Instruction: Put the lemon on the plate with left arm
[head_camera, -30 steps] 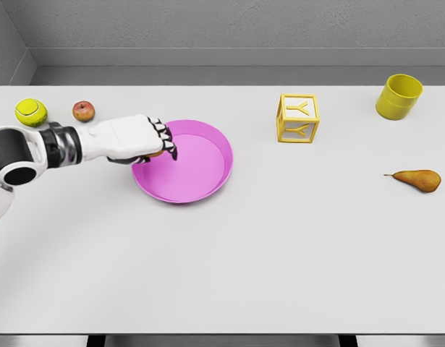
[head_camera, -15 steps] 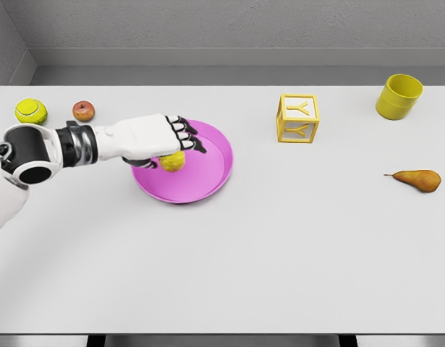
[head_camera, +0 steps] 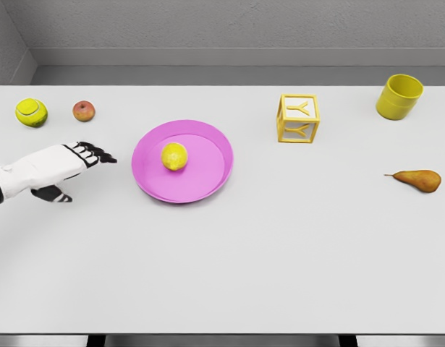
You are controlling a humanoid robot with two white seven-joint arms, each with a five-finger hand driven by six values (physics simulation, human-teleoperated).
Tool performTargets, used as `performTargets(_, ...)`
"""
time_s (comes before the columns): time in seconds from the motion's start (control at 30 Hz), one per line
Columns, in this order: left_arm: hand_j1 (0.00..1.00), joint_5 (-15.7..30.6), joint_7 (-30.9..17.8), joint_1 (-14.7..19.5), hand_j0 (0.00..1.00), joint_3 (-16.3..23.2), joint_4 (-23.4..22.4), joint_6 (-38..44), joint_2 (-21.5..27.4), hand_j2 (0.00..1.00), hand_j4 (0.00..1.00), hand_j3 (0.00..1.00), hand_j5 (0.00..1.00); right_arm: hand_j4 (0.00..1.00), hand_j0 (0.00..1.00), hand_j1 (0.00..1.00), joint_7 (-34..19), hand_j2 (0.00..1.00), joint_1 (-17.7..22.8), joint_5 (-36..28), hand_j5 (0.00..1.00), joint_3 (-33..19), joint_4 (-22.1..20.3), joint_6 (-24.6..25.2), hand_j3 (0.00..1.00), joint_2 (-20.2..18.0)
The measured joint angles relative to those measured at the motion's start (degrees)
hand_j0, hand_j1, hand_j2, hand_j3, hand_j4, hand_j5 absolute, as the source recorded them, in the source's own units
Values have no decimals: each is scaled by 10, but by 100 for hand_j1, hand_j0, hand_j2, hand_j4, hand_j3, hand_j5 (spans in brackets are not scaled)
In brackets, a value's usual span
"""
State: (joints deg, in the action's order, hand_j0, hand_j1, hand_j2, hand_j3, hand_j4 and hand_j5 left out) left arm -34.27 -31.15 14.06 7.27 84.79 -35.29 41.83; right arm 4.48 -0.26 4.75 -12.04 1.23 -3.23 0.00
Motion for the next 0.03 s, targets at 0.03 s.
performTargets(0.03,100,3,0,0,100,-31,-7,1,3,100,100,100,100,100,100,100,0,100,0,0,100,0,0,0,100,0)
